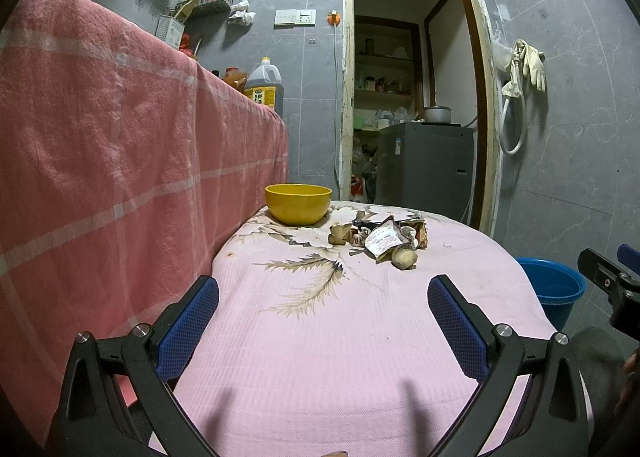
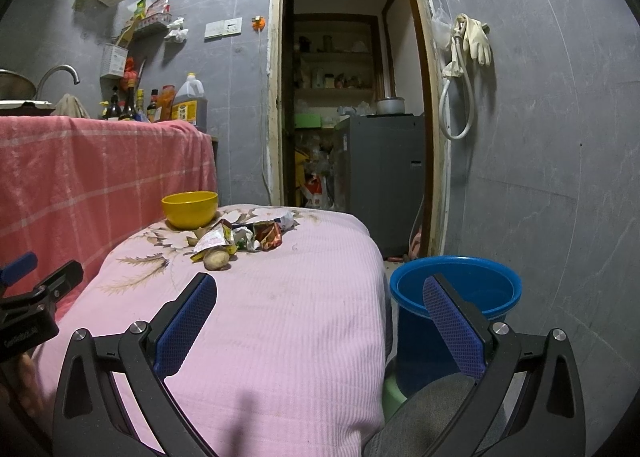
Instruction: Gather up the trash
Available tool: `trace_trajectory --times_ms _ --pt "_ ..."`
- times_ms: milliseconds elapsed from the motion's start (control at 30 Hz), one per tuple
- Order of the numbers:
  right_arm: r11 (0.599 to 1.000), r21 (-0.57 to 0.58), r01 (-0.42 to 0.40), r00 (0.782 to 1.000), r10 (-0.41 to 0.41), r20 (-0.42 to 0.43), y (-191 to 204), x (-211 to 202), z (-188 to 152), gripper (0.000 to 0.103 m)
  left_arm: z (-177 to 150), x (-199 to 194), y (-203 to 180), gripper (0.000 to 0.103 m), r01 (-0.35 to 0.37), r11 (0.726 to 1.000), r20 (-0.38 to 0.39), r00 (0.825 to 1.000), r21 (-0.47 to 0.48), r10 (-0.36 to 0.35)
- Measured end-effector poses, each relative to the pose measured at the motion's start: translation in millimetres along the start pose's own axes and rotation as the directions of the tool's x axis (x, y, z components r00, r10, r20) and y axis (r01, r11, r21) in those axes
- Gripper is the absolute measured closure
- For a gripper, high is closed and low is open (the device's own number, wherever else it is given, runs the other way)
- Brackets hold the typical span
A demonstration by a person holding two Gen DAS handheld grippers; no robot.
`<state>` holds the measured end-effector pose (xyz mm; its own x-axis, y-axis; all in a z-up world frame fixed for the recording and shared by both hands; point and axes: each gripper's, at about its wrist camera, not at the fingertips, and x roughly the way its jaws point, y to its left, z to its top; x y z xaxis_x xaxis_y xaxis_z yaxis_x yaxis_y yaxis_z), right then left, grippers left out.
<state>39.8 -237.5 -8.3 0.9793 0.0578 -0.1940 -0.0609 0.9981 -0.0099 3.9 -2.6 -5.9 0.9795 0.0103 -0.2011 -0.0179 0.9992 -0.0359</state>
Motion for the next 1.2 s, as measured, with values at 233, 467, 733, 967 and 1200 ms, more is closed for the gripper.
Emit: trace_trajectory --times_ms 233,467,733,967,1200 --pt "1.000 -0.001 0.000 1.000 0.000 0.000 0 0 0 0.000 -1 0 0 0.001 0.000 1.000 -0.002 1.000 -0.001 0.000" --pt "1.000 0.001 -0.010 1.000 0.010 -0.011 1 4 -3 0.000 -5 2 -1 0.001 0.001 1.000 -0.019 1.000 -0.001 -0.001" --pt "0.999 0.010 -0.031 0.999 0.031 -0.022 0 9 -1 0.000 1 8 -1 0.001 -0.005 1.000 -0.041 0.999 0.006 0.006" --pt "0.998 -0.003 -0.069 0.998 0.069 0.007 1 20 13 0.000 18 21 -1 0.001 -0.021 1.000 -0.009 1.000 0.014 0.021" --pt "0.992 -0.048 -0.119 0.990 0.122 0.070 9 35 36 0.000 38 42 1 0.001 -0.034 0.999 0.033 0.999 0.025 0.034"
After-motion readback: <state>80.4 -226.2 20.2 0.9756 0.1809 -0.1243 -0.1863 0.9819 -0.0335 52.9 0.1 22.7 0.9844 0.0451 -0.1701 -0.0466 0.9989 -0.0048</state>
